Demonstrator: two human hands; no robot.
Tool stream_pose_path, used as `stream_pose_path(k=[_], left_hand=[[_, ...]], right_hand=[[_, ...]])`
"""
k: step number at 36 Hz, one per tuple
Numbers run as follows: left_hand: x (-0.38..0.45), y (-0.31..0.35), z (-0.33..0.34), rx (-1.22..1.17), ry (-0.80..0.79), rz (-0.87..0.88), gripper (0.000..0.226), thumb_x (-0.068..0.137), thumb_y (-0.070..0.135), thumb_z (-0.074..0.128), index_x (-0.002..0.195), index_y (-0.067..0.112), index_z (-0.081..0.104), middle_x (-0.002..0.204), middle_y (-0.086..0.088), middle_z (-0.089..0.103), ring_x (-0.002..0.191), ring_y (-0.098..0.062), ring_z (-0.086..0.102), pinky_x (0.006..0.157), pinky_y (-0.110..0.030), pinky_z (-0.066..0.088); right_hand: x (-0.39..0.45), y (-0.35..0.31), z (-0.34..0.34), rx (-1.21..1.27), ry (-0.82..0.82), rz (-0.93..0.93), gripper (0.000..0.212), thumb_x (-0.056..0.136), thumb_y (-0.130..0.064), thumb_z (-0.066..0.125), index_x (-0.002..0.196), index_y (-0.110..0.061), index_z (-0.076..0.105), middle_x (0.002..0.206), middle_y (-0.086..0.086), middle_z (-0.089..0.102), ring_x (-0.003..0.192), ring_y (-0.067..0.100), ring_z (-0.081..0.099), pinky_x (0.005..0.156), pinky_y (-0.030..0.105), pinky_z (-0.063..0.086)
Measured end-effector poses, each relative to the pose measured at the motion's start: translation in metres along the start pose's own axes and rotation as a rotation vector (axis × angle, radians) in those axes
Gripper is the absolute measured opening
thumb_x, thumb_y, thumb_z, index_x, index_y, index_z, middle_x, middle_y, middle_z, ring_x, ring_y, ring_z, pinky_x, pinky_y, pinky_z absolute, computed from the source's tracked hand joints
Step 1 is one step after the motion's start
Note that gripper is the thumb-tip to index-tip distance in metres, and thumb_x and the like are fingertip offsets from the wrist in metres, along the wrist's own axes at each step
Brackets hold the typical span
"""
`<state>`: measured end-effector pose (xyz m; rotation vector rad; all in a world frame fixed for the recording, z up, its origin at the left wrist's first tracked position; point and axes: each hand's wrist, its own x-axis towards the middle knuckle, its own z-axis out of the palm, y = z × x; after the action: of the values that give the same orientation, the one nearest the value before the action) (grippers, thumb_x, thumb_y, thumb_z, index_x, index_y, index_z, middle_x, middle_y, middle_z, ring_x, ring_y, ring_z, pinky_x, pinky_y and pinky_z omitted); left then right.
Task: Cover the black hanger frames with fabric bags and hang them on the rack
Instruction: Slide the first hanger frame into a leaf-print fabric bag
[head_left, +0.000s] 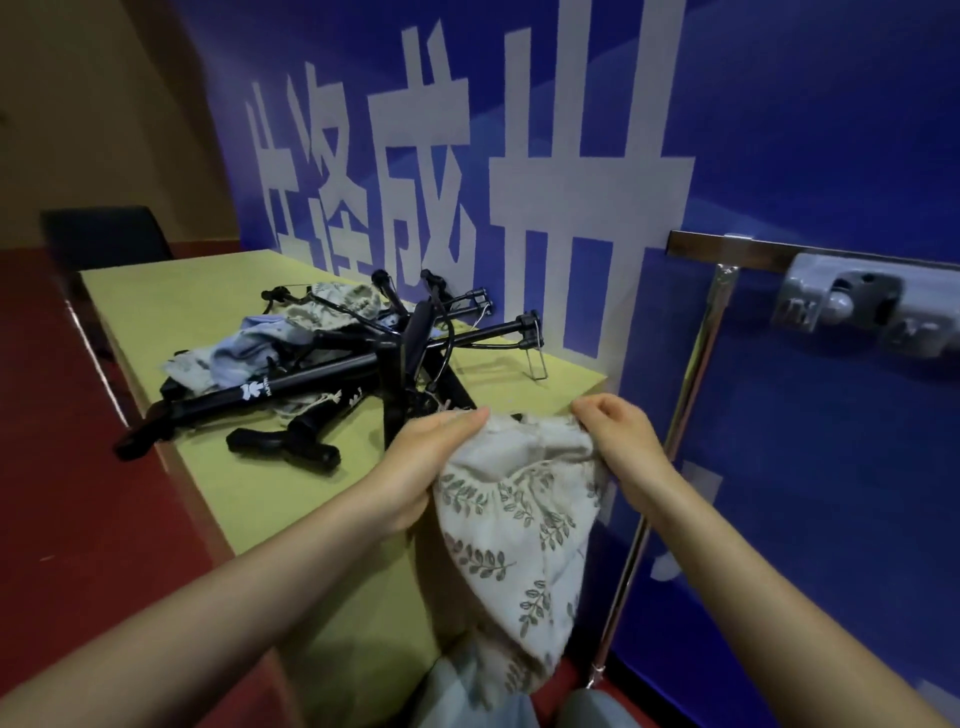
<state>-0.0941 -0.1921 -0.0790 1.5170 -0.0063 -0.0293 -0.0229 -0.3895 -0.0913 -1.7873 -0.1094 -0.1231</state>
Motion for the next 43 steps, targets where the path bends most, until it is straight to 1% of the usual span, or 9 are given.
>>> stream_pose_path(k=[7,13,16,19,23,27,31,38,43], left_hand=[[-0.035,-0.025,-0.043,-0.034,0.2,-0.027,0.028,0.097,0.025,0.053,0.107,0.003,0.068,0.1,-0.014,0.074,0.095,-0.03,0.07,0.089,-0.04,0.053],[-0.055,-0.025,-0.067,-0.005,0.269,-0.007,0.022,0.096,0.023,0.054,0.094,0.008,0.071,0.088,-0.007,0.075,0.083,-0.021,0.071,0.071,-0.026,0.054],[-0.066,-0.027,-0.091,-0.004,0.321,-0.014,0.027,0.094,0.027,0.057,0.1,0.004,0.071,0.095,-0.013,0.074,0.093,-0.03,0.07,0.079,-0.033,0.053],[-0.071,-0.026,-0.115,-0.032,0.416,-0.012,0.031,0.091,0.033,0.061,0.102,0.005,0.071,0.098,-0.013,0.073,0.093,-0.031,0.069,0.088,-0.04,0.052],[-0.075,-0.02,-0.142,-0.158,0.514,-0.026,0.025,0.091,0.031,0.06,0.09,0.008,0.069,0.085,-0.012,0.07,0.08,-0.03,0.067,0.08,-0.038,0.051],[-0.074,-0.017,-0.156,-0.199,0.55,-0.006,0.023,0.091,0.03,0.06,0.087,0.01,0.071,0.086,-0.011,0.072,0.081,-0.028,0.068,0.086,-0.04,0.051],[-0.068,-0.016,-0.158,-0.212,0.502,0.031,0.019,0.094,0.025,0.057,0.087,0.009,0.066,0.086,-0.009,0.068,0.077,-0.024,0.066,0.077,-0.034,0.051],[-0.058,-0.021,-0.157,-0.201,0.477,0.003,0.021,0.095,0.025,0.058,0.084,0.009,0.067,0.075,-0.004,0.071,0.07,-0.019,0.068,0.065,-0.027,0.053],[-0.053,-0.025,-0.161,-0.197,0.495,-0.029,0.023,0.093,0.028,0.06,0.096,0.008,0.07,0.088,-0.008,0.074,0.087,-0.027,0.069,0.08,-0.035,0.054]], right_hand=[[-0.008,0.009,0.054,-0.315,-0.219,-0.152,0.019,0.095,-0.024,0.056,0.091,-0.012,0.069,0.085,0.003,0.069,0.076,0.011,0.059,0.069,0.028,0.045],[-0.01,-0.006,0.077,-0.423,-0.208,-0.426,0.02,0.095,-0.024,0.055,0.089,-0.016,0.072,0.08,-0.002,0.069,0.076,0.014,0.061,0.072,0.035,0.05],[-0.037,-0.005,0.096,-0.308,-0.184,-0.567,0.029,0.092,-0.028,0.053,0.068,-0.018,0.066,0.067,-0.003,0.065,0.066,0.013,0.06,0.066,0.041,0.051],[-0.063,-0.016,0.117,-0.2,-0.273,-0.656,0.026,0.09,-0.032,0.05,0.074,-0.024,0.07,0.07,-0.012,0.066,0.069,0.007,0.063,0.066,0.031,0.052],[-0.07,-0.033,0.15,-0.125,-0.382,-0.577,0.023,0.098,-0.013,0.05,0.103,-0.013,0.073,0.09,-0.01,0.071,0.087,0.005,0.067,0.083,0.027,0.055],[-0.057,-0.028,0.164,-0.217,-0.251,-0.523,0.029,0.1,-0.015,0.047,0.12,-0.01,0.067,0.113,0.002,0.07,0.102,0.01,0.064,0.095,0.032,0.051],[-0.042,-0.017,0.158,-0.388,-0.095,-0.468,0.032,0.101,-0.014,0.045,0.127,-0.008,0.062,0.124,0.007,0.063,0.112,0.014,0.057,0.094,0.016,0.037],[-0.012,-0.013,0.167,-0.766,-0.189,-0.492,0.027,0.096,-0.014,0.051,0.114,-0.004,0.068,0.112,0.012,0.065,0.104,0.028,0.061,0.09,0.033,0.046],[0.008,-0.022,0.19,-1.125,-0.269,-0.431,0.026,0.094,-0.023,0.054,0.077,-0.004,0.056,0.08,0.009,0.051,0.082,0.033,0.058,0.065,0.033,0.04]])
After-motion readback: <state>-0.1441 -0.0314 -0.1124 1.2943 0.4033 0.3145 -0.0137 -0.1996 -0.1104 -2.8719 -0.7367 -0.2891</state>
